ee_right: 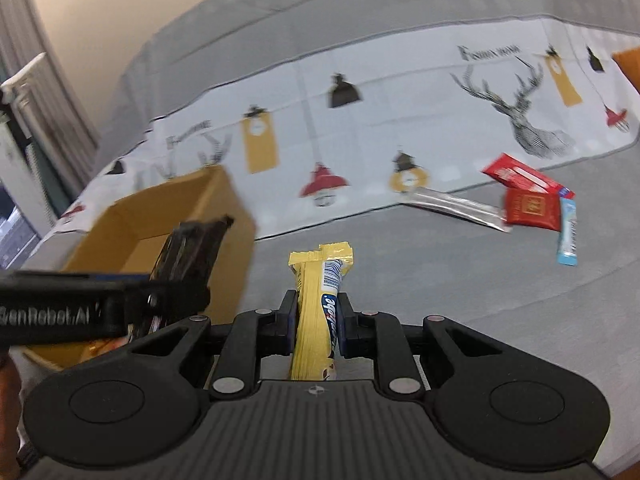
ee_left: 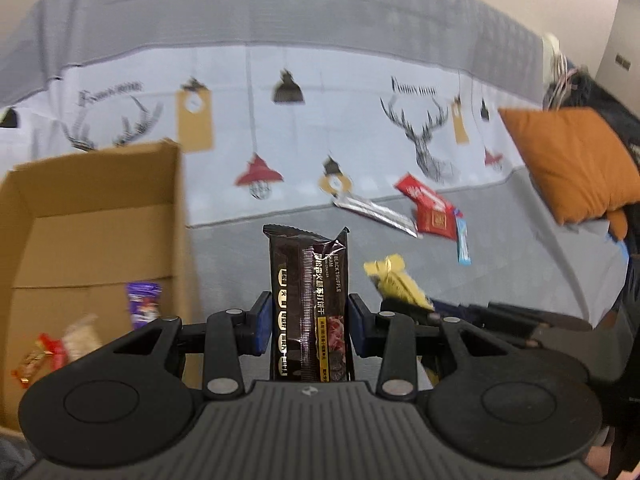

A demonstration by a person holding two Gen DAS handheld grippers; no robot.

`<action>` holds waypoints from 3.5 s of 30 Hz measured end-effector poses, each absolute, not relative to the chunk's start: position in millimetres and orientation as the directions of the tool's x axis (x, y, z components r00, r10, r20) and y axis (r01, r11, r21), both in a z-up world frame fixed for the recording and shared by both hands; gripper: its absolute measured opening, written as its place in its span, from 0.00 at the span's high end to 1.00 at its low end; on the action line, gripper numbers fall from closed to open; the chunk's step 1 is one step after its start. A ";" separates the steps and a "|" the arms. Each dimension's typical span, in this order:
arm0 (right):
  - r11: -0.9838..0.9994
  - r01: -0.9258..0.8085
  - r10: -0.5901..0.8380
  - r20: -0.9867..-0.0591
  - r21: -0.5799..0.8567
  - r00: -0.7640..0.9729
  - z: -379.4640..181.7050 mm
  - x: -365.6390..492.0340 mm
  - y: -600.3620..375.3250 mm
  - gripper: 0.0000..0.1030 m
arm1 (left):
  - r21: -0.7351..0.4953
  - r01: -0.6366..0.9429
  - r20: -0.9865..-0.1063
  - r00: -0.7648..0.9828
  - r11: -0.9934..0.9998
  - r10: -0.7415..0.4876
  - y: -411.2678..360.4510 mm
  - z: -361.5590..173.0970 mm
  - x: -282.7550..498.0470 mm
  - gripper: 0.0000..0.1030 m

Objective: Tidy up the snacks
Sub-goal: 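Carry the chocolate bar and yellow bar over the cardboard box with both tools, then open both tools to drop the chocolate and yellow bars into the box, then grasp the silver stick pack with the left tool while the right grasps the blue stick pack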

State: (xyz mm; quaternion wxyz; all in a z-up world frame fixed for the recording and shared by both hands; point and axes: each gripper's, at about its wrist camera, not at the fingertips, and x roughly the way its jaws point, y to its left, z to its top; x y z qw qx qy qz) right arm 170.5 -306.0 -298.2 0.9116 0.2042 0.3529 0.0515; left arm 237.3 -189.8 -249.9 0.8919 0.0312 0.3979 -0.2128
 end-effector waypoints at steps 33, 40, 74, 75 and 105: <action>0.913 -0.320 0.399 -0.393 0.252 0.828 -133.9 197.5 -116.2 0.81 | -0.157 0.219 -0.434 0.861 0.963 -0.266 26.4 -150.7 208.9 0.59; 0.915 -0.278 0.395 -0.500 0.293 0.771 -189.8 228.9 -100.2 0.81 | -0.183 0.178 -0.575 0.778 0.967 -0.252 43.0 -220.9 241.5 0.59; 0.881 -0.125 0.403 -0.585 0.457 0.704 -288.3 223.5 -126.9 0.01 | -0.162 0.038 -0.678 0.722 0.986 -0.139 58.6 -278.3 249.0 0.00; 0.881 -0.114 0.397 -0.585 0.460 0.708 -287.4 219.5 -131.6 0.01 | -0.158 0.034 -0.680 0.721 0.987 -0.134 52.5 -275.5 245.5 0.00; 0.804 0.302 0.061 -0.575 0.513 0.816 -372.5 190.4 -442.2 0.00 | -0.177 0.276 -0.749 0.585 0.945 -0.311 -263.0 -316.7 300.5 0.00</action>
